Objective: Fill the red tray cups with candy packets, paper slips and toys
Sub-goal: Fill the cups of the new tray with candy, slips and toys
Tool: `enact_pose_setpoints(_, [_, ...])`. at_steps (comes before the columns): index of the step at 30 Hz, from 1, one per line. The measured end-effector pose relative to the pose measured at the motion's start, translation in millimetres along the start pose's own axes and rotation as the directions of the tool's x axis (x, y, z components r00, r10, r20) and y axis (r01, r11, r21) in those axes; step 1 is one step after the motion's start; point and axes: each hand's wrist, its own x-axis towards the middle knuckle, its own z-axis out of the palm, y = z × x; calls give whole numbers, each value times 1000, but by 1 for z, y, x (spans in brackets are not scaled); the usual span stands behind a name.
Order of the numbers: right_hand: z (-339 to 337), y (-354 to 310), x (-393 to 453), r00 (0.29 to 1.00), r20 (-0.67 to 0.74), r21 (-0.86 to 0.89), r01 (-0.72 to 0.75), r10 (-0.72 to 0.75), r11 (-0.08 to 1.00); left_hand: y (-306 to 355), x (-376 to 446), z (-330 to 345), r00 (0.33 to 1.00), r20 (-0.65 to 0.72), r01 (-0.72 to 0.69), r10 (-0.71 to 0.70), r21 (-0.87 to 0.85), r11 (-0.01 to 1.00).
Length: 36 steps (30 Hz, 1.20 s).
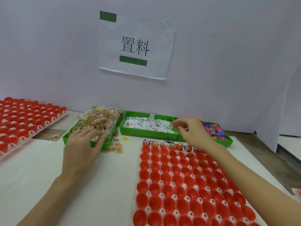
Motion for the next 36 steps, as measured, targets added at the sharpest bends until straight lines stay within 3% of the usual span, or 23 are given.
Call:
enact_pose_setpoints(8, [35, 13, 68, 972, 187, -332, -75, 143, 940, 6, 0, 0, 999, 2, -48, 48, -69, 996])
enact_pose_setpoints(11, [45, 8, 73, 966, 188, -469, -73, 180, 880, 8, -2, 2, 998, -13, -58, 58, -68, 996])
enact_pose_setpoints(22, [51, 2, 73, 979, 111, -396, -116, 172, 911, 17, -4, 0, 995, 4, -98, 98, -58, 994])
enact_pose_setpoints(29, [48, 5, 68, 984, 106, -193, -121, 143, 974, 24, -3, -2, 997, 35, -62, 66, -93, 994])
enact_pose_setpoints(36, [45, 11, 62, 990, 44, -106, -132, 137, 986, 26, -5, -1, 986, 14, -165, 167, -75, 983])
